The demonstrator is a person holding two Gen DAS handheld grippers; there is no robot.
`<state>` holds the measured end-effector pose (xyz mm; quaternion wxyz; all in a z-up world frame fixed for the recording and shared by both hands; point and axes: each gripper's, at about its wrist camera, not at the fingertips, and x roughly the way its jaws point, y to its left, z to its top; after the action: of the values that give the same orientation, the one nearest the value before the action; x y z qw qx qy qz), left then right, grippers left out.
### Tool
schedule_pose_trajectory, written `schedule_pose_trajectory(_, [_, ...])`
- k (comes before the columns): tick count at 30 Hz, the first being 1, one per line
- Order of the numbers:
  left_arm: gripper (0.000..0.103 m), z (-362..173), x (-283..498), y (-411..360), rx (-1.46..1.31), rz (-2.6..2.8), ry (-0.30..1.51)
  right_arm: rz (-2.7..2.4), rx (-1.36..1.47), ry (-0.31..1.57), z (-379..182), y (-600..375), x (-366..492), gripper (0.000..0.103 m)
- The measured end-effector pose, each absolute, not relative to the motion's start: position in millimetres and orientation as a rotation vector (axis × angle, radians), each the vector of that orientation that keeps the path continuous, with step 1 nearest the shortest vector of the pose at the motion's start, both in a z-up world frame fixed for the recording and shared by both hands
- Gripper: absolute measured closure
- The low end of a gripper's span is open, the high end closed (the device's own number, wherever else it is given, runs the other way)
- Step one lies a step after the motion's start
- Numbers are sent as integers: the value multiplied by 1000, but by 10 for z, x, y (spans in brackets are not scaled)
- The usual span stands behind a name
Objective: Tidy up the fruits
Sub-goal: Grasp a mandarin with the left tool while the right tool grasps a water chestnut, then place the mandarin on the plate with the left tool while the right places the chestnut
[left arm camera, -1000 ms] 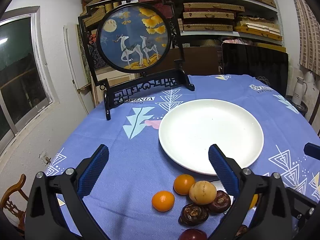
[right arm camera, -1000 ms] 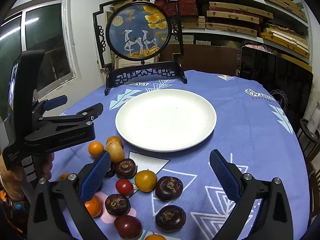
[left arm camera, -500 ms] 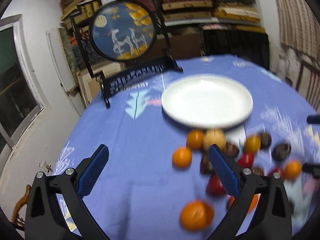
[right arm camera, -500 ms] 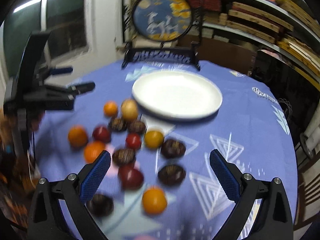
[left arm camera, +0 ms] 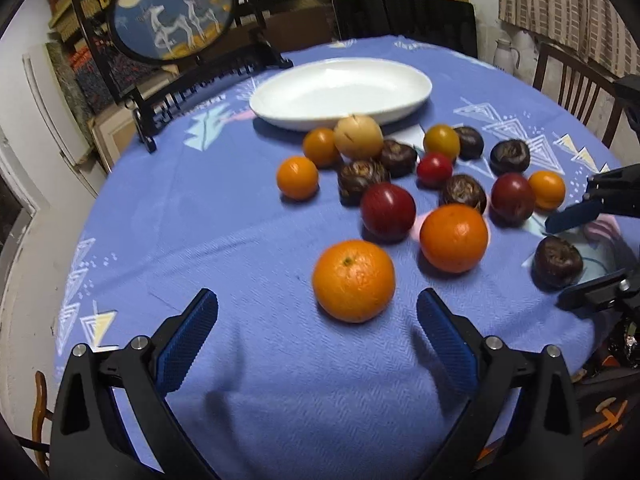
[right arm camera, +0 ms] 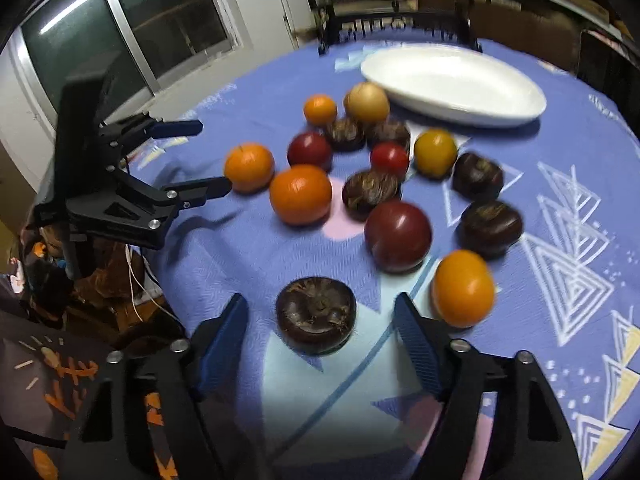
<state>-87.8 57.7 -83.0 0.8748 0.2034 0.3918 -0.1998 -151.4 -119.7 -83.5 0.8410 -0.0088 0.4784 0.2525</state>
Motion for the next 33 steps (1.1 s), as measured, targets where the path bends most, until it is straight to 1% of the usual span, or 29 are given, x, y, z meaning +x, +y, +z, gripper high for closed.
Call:
schedule_pose_trajectory(2, [5,-869,-831,562,421,-419,839,537,-45,995,-829,-1172,-1528,48])
schedule_pose_trajectory(3, [5,-893,-796,543,418,-421,849,555,-52,996,-821,-1160,-1533,62])
schedule_pose_trajectory(9, [6,-944,-696,492,398,-437,866,561,-65,985,-804,-1169,-1552,62])
schedule_pose_trajectory(10, [22,-951,-691,478,401,-444,867,558,-60,982,-795,-1185,-1541,62])
schedule_pose_trajectory(11, [45,-965,-674,477,399,-456,879,557,-55,980,-788,-1223,-1524,62])
schedule_pose_trajectory(12, [54,-976,-658,478,381,-482,910,561,-45,981,-772,-1241,-1521,62])
schedule_pose_trajectory(13, [58,-971,-644,493,351,-493,925,564,-41,979,-768,-1252,-1520,62])
schedule_pose_trajectory(17, [58,-912,-638,511,336,-497,934,570,-28,965,-719,-1310,-1487,62])
schedule_pose_trajectory(21, [58,-670,-555,497,317,-482,880,552,-20,895,-491,-1444,-1357,62])
schedule_pose_trajectory(28, [58,52,-4,45,314,-420,690,455,0,659,222,-1753,-744,62])
schedule_pose_trajectory(33, [58,266,551,-288,285,-335,642,375,47,597,392,-1951,-146,62])
